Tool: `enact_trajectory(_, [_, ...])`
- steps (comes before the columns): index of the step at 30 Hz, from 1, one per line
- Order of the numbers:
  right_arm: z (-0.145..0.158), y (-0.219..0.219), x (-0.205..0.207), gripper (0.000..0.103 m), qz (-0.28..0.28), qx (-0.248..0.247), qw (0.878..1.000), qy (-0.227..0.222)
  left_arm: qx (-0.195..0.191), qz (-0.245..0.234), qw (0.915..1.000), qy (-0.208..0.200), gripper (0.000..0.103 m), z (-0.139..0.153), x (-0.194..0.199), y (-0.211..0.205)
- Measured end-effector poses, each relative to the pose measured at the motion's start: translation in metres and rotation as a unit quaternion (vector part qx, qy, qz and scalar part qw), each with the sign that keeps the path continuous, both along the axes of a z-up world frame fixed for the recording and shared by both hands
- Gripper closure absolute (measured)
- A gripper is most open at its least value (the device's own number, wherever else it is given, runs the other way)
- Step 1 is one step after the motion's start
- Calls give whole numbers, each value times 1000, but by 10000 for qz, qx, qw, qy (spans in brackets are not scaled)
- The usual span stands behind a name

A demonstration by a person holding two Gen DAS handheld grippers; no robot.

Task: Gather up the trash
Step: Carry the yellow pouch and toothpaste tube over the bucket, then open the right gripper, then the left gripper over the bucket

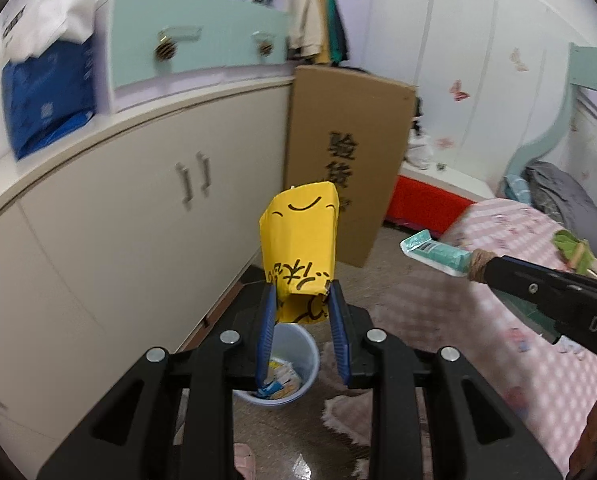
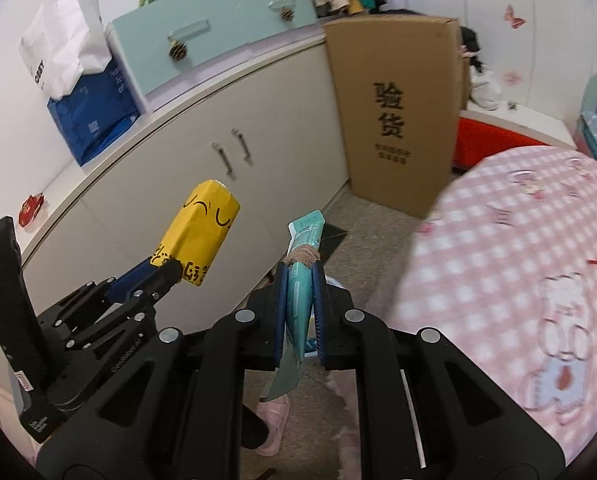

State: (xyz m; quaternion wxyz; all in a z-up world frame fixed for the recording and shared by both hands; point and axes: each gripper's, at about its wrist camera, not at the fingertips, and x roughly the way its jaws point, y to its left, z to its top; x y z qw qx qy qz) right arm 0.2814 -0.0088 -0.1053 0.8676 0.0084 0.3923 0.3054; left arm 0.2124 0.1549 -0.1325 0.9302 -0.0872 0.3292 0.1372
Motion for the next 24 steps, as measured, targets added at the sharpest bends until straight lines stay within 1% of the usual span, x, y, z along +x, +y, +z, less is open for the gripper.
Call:
enact_trajectory(5, [-17,40,12,91,200,-10,9997,122,-78,376,9990,216,78,-19,6,38])
enact_trajectory(10, [-38,82,33,91,331,3,9991,257,-90,760,9961,442,78,-39,13,76])
enact_trajectory(13, [-51,102,45,90,340,139,9990,265,-98,948,9938,574,78,-50,18,96])
enact_trajectory(14, [-58,109,52,83,298,210,9990,265,-93,991,9931,620,78,-54,20,101])
enact_trajectory(15, [-65,115,58,71,247,217,9990,309,-94,1035,9923,678,78,-58,22,106])
enact_trajectory(16, [-70,118,61,35,197,178,9991,319,-104,1067,9916,724,78,-62,24,111])
enact_trajectory(17, [-77,122,65,30,82,93,9996,258,-103,1090,9910,769,78,-66,26,114])
enact_trajectory(19, [-86,124,68,30,21,-33,9996,275,-87,1116,9900,862,78,-73,30,119])
enact_trajectory(21, [-93,121,71,30,11,63,9989,464,-87,1106,9896,913,78,-77,32,120])
enact_trajectory(24, [-94,117,68,30,-27,-17,9992,411,-54,1075,9896,954,78,-81,35,119])
